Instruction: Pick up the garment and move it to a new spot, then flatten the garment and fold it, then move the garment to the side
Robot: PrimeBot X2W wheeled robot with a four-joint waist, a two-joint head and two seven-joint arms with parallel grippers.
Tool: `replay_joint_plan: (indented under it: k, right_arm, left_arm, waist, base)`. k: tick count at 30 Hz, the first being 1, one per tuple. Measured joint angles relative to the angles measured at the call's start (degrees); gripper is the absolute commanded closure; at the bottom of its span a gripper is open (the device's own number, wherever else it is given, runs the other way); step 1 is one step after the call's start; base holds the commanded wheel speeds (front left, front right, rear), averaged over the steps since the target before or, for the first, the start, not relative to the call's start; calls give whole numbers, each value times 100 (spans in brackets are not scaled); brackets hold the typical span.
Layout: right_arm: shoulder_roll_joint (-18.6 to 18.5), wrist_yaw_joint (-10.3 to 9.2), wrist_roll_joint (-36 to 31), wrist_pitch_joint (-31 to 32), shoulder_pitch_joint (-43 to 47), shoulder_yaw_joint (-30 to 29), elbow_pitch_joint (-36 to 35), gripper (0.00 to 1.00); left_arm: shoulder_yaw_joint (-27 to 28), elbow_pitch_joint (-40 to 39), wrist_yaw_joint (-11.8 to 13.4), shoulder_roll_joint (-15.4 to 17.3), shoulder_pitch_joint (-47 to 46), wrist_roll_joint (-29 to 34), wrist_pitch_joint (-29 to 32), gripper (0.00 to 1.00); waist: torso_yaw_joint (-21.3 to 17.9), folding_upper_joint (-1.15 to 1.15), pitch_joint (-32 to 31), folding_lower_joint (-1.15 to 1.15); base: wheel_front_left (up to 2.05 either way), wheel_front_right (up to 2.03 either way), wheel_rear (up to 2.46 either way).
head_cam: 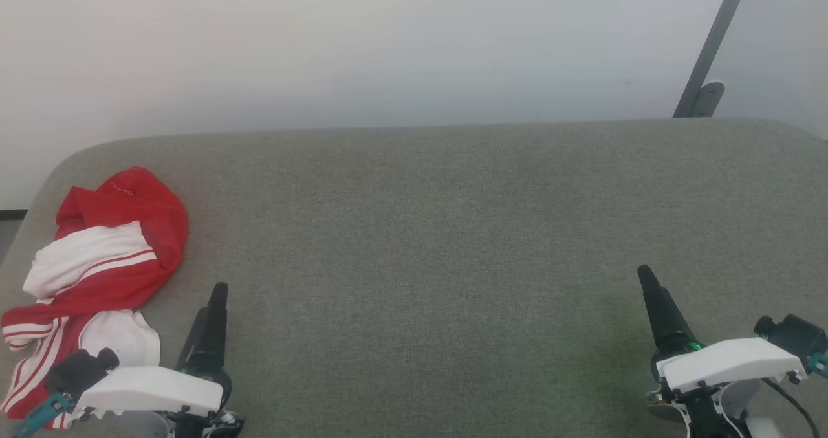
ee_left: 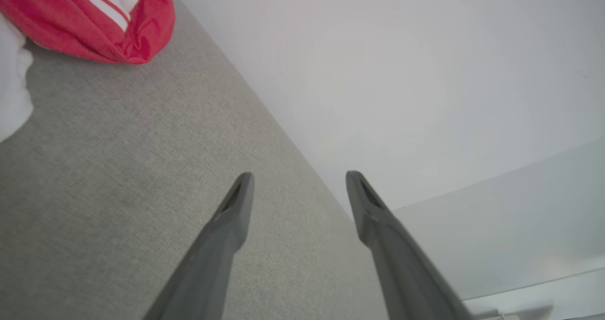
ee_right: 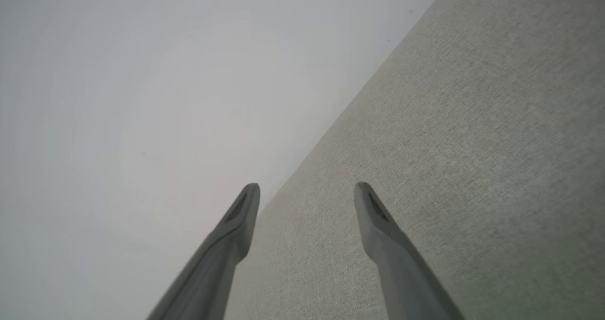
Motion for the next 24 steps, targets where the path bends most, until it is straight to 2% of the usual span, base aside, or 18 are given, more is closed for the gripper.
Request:
replay_joint_plan:
  k: [12, 24]
  right_arm:
    - [-119, 0, -1053, -135, -69, -34, 13, 0]
    - [-267, 0, -1820, -352, -105, -70, 99, 0]
  left_arm:
    - [-25, -78, 141, 252, 83, 955, -216, 0]
    - [119, -63, 54, 324, 197, 1856, -450, 0]
  waist:
    - [-5, 0, -39, 0]
    - [-12, 0, -77, 0]
  base:
    - [0, 0, 0]
    - [0, 0, 0]
